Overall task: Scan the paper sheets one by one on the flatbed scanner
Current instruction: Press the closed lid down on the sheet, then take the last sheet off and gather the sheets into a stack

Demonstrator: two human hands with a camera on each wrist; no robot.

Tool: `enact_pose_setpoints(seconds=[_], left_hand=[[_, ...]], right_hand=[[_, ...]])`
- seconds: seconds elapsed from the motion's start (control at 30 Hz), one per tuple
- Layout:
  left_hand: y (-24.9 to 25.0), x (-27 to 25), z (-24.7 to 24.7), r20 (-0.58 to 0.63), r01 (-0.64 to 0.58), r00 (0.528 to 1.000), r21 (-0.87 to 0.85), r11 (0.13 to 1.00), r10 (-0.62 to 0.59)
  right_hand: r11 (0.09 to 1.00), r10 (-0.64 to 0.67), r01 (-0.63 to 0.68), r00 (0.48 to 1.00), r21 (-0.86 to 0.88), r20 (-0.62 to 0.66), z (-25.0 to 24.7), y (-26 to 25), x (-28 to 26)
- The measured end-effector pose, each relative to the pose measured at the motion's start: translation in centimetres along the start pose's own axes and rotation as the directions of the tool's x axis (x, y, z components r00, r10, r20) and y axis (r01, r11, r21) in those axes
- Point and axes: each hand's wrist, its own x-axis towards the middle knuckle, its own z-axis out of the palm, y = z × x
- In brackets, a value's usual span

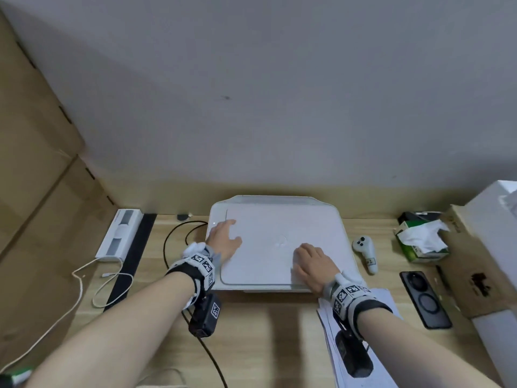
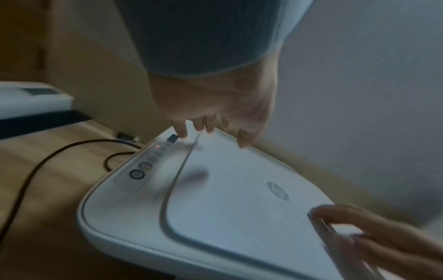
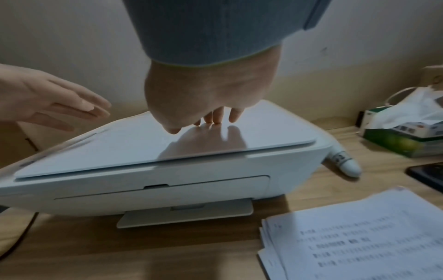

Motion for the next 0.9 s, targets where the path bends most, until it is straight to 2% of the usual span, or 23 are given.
enact_pose_setpoints(seconds=[0.03,0.1,0.17,0.23,0.33,0.43,0.5,0.57,0.63,0.73,0.8,0.9], left_hand=[[0.1,-0.5,0.3,0.152,-0.086,0.986,0.088,0.992,0.072],[-0.1,-1.4,1.8,0.422,-0.278,0.898,0.322,0.905,0.126],[-0.7,-2.3,2.9,0.536,-0.440,0.833,0.492,0.751,0.136],[-1.2,-3.0,3.4,0.557,-0.547,0.804,0.556,0.626,0.208],[-0.5,-3.6,3.6,0.543,-0.685,0.728,0.573,0.450,0.417],[0.3,-4.5,3.3,0.531,-0.729,0.676,0.582,0.361,0.510],[0.9,-5.0,2.4,0.524,-0.755,0.639,0.570,0.325,0.564],[1.7,-5.3,0.6,0.498,-0.766,0.616,0.562,0.313,0.610],[2.7,-5.0,-2.0,0.426,-0.727,0.643,0.602,0.330,0.637],[4.1,-4.0,-5.6,0.264,-0.622,0.725,0.649,0.439,0.636],[5.1,-3.2,-7.4,0.109,-0.523,0.766,0.679,0.516,0.633],[6.2,-2.3,-8.0,-0.099,-0.401,0.822,0.600,0.692,0.561]], right_hand=[[0.999,0.031,-0.031,0.999,-0.007,0.010,-0.1,-0.1,-0.6],[0.998,0.059,-0.059,0.998,-0.010,0.011,-0.3,-0.1,-1.6],[0.997,0.070,-0.070,0.997,-0.029,0.025,-0.2,-0.3,-2.7],[0.996,0.081,-0.080,0.996,-0.033,0.031,0.2,-0.8,-3.6],[0.994,0.092,-0.092,0.996,-0.059,0.005,0.6,-1.3,-4.7],[0.991,0.121,-0.123,0.992,-0.054,-0.047,-0.3,-2.1,-5.3],[0.983,0.184,-0.185,0.981,-0.012,-0.067,-2.0,-2.5,-5.2],[0.972,0.233,-0.233,0.967,0.019,-0.099,-3.9,-2.8,-4.9],[0.975,0.222,-0.223,0.965,0.008,-0.142,-6.2,-2.9,-4.3],[0.983,0.175,-0.182,0.962,-0.012,-0.211,-9.6,-2.7,-3.2],[0.989,0.124,-0.143,0.949,-0.045,-0.290,-12.5,-2.4,-1.8],[0.990,0.088,-0.124,0.915,-0.068,-0.394,-15.2,-1.9,-0.2]])
